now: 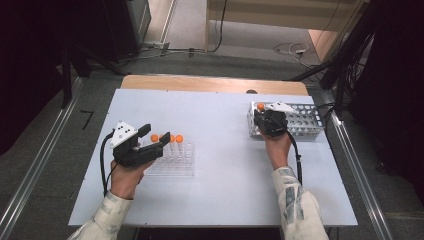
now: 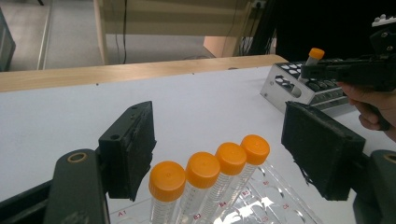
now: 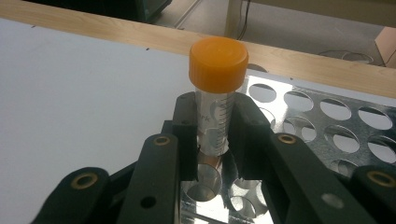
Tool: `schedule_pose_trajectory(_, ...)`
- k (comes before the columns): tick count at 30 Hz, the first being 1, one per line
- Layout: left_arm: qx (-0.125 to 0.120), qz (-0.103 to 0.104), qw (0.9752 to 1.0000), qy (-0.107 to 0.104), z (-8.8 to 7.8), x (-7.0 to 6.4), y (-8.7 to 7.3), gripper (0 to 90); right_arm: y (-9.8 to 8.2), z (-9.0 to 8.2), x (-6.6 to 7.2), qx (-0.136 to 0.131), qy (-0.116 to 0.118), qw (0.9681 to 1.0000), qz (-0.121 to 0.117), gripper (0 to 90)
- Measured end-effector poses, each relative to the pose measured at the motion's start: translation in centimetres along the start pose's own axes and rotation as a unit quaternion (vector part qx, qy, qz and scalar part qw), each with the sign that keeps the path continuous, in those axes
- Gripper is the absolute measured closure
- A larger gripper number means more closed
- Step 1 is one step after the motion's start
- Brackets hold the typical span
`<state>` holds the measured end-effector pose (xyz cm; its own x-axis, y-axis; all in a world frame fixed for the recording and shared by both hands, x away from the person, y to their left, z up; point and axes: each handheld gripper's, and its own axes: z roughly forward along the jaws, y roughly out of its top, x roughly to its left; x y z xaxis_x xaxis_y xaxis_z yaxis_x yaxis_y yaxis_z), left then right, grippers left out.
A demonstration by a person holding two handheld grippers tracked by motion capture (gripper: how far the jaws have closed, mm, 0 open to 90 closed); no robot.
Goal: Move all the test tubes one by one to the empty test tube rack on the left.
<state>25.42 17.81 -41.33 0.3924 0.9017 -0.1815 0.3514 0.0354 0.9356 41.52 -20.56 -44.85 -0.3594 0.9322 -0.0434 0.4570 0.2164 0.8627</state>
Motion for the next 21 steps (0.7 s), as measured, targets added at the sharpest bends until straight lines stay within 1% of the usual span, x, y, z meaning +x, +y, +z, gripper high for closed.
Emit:
schedule_pose_trajectory(3, -0.002, 0.000, 1.0000, 0.000, 0.0, 0.0, 0.0, 25.3, 0.4, -0.4, -0.1, -0.011, 0.000, 0.9999, 0.003, 71.4)
schedule_pose_trajectory(7, -0.002, 0.000, 1.0000, 0.000, 0.0, -0.1, 0.0, 25.3, 1.0, -1.1, -0.1, -0.017, -0.001, 0.9998, -0.003, 71.5)
schedule_pose_trajectory(15, -0.003, 0.001, 1.0000, -0.004, 0.0, -0.3, 0.0, 25.3, 1.9, -2.3, -0.2, -0.032, 0.002, 0.9995, -0.003, 71.7)
schedule_pose_trajectory(18, -0.001, 0.003, 1.0000, -0.005, 0.0, -0.3, 0.1, 25.3, 2.2, -2.9, -0.4, -0.041, 0.006, 0.9991, 0.002, 71.9)
schedule_pose_trajectory(21, -0.001, 0.003, 1.0000, -0.006, -0.1, -0.4, 0.1, 25.3, 2.4, -3.3, -0.4, -0.043, 0.006, 0.9990, 0.000, 71.9)
